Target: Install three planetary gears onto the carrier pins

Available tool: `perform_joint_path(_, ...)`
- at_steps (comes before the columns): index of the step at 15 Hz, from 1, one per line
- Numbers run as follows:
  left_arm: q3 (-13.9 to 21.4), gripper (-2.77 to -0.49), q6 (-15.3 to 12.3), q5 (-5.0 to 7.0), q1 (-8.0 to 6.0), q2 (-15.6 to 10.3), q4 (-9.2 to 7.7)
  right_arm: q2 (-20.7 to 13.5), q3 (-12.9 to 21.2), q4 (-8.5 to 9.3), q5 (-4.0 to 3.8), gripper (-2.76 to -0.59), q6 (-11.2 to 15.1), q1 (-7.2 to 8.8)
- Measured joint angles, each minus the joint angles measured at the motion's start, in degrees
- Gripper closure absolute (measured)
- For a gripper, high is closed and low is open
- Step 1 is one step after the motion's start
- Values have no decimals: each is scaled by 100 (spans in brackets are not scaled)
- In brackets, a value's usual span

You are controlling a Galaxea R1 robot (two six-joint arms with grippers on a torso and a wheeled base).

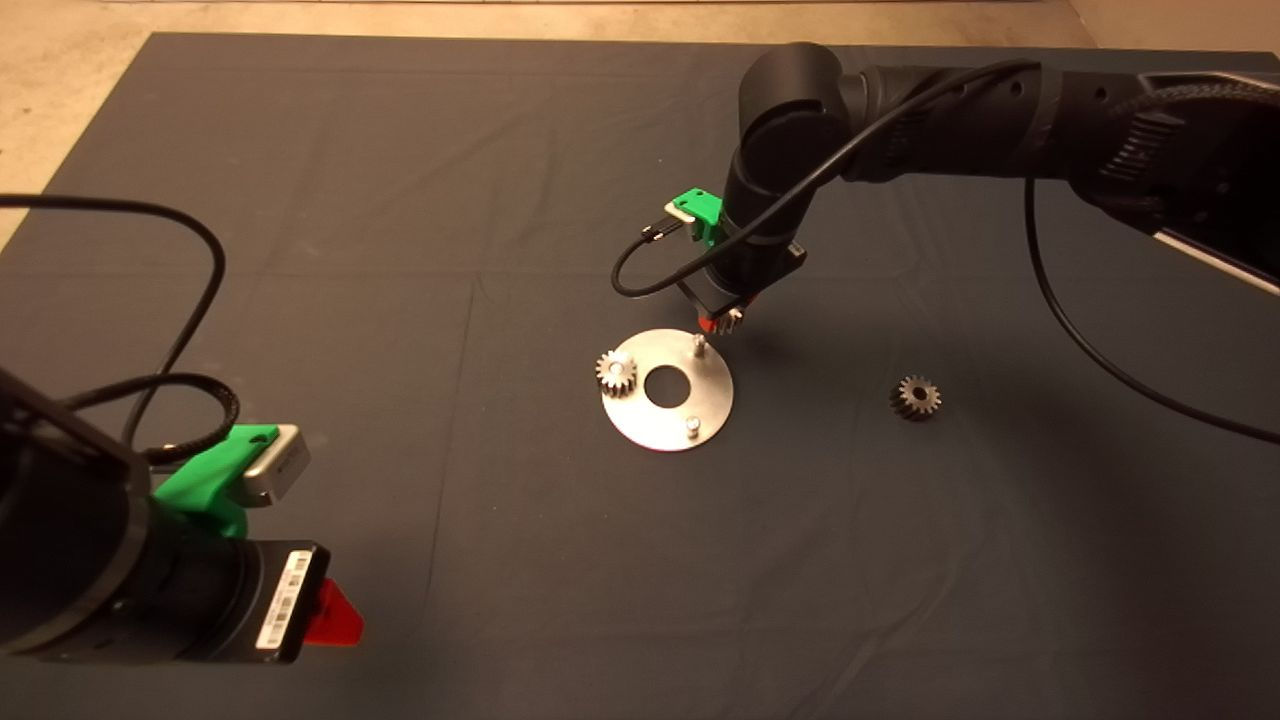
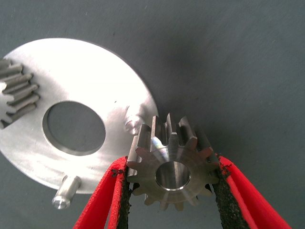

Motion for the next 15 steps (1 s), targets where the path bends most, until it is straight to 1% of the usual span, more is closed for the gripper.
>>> perform_joint_path(1,0,-204,0,0,1,0,0,0,0,54,6,-104,0,-10)
perform_joint_path(2,0,-204,1,0,0,0,0,1,0,78,45,-104,0,-11)
perform_joint_path(3,0,-204,1,0,1,2,0,9,-6,78,106,-105,0,-10)
perform_joint_path(4,0,-204,1,0,1,2,0,13,-9,79,146,-105,0,-11)
perform_joint_path(5,0,-203,0,0,1,2,0,20,-11,79,202,-104,0,-11)
perform_joint_path(7,0,-204,0,0,1,4,0,65,-114,97,237,-104,0,-11)
perform_joint_path(8,0,-204,1,0,1,4,0,114,-257,97,239,-105,-2,-14)
perform_joint_path(9,0,-204,1,0,1,4,0,164,-388,97,257,-104,-2,-21)
perform_joint_path(11,0,-204,1,0,1,6,0,254,-505,97,269,-104,-24,-56)
perform_joint_path(13,0,-204,1,0,1,17,-2,286,-512,100,301,-105,-83,-77)
perform_joint_path(14,0,-204,1,2,4,15,-2,284,-513,100,298,-105,-83,-75)
perform_joint_path(15,0,-204,1,0,4,17,-2,282,-513,100,279,-104,-83,-75)
